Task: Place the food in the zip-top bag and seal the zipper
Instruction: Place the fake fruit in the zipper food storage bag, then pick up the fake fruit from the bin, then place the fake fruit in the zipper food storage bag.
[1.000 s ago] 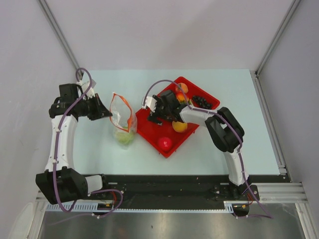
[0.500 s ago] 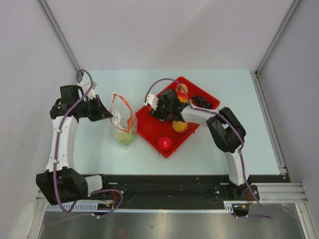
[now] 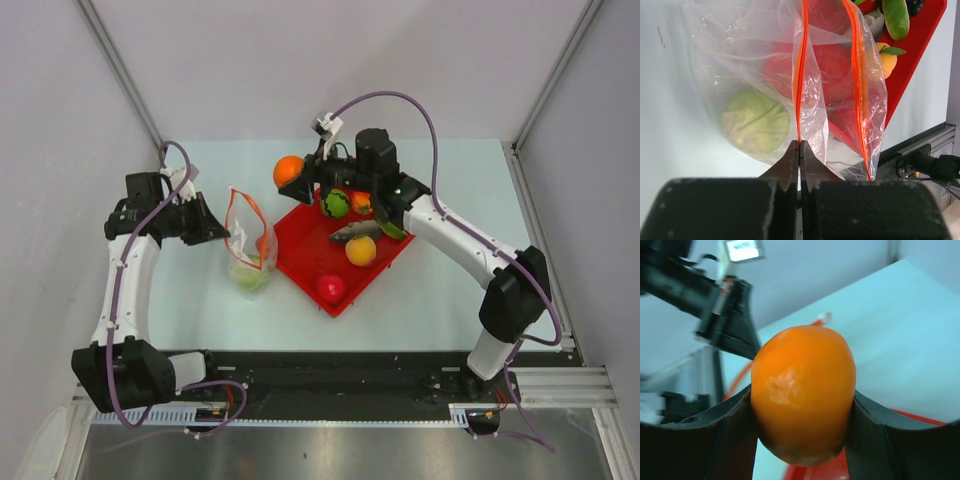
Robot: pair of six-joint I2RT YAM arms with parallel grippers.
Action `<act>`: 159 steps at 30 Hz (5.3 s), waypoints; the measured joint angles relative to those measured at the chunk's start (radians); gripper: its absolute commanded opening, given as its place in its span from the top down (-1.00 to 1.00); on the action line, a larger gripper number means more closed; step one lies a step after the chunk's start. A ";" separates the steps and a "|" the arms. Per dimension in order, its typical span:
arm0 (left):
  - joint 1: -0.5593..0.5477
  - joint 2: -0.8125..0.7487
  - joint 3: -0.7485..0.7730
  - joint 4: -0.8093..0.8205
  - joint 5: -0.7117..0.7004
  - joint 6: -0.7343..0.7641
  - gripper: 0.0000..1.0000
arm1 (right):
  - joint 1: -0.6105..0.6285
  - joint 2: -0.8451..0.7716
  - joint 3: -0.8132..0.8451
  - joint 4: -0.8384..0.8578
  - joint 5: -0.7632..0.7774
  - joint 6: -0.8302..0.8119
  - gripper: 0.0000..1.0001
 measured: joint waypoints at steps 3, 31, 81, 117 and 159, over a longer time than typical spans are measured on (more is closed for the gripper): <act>-0.010 -0.001 0.000 0.000 -0.001 -0.003 0.99 | 0.042 0.030 0.031 0.009 -0.036 0.145 0.86; -0.018 -0.008 0.016 -0.016 -0.002 -0.018 1.00 | 0.149 0.264 0.122 -0.096 0.041 0.397 -1.00; -0.018 -0.004 0.070 -0.075 -0.136 -0.015 0.99 | 0.018 0.188 0.029 -0.184 -0.117 0.233 -0.69; -0.020 0.012 0.071 -0.061 -0.112 -0.008 1.00 | -0.110 0.502 0.193 -0.330 0.351 -0.445 -1.00; -0.020 0.007 0.057 -0.061 -0.090 -0.007 1.00 | 0.158 0.285 0.195 -0.049 -0.226 0.109 0.17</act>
